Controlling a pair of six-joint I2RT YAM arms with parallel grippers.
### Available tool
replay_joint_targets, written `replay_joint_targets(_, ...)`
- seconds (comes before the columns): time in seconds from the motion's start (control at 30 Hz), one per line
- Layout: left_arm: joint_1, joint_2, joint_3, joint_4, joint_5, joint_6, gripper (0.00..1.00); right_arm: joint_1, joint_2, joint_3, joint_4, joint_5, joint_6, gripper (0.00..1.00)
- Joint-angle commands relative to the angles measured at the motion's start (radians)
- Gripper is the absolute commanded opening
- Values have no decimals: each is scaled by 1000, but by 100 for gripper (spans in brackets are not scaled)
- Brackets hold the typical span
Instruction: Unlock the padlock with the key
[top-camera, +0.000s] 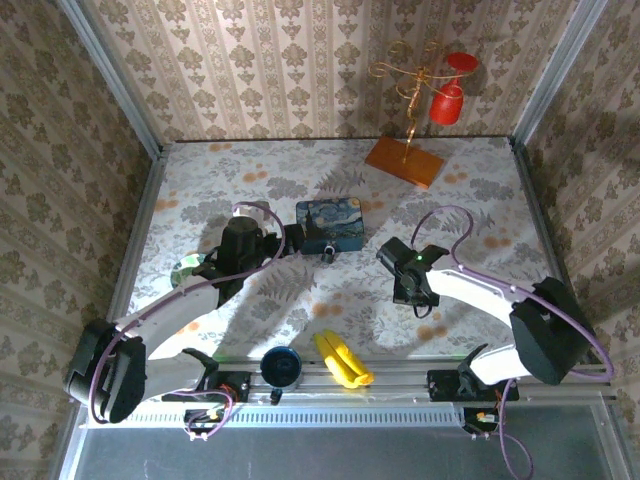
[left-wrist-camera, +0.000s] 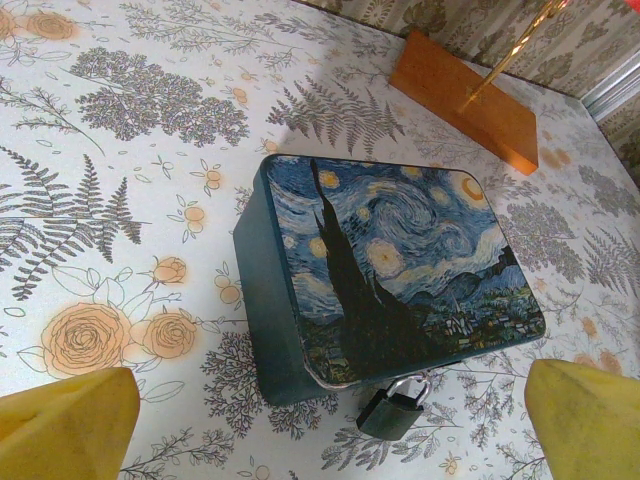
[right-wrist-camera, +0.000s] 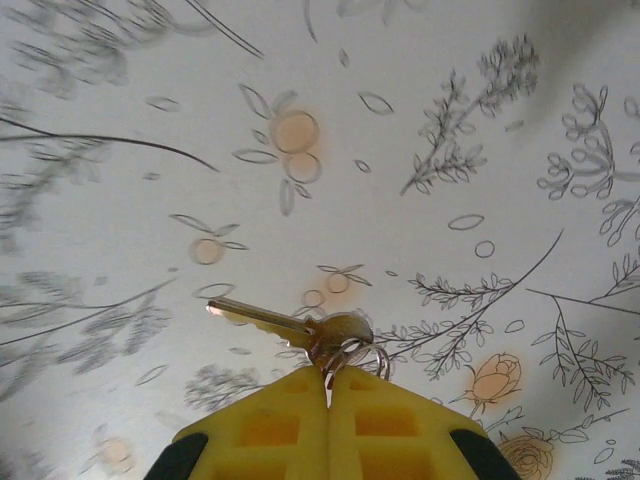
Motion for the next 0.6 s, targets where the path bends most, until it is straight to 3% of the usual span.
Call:
replay_joint_targets(0.0,9,-11,39,-9,22,-16,100,9,-69,46,-62,7,-38,0)
replay_joint_targets(0.2,49,1,94,-97,92,-91,100,10,-183,83,3,-125,-158,0)
replay_joint_targets(0.4,72,0,114,-28,286,-106,99,13,-375,-25,301,-287,-282,0)
replay_joint_targets(0.57,65,2,108,106,448,-116,97,15,-460,-100,486,-337,-330,0)
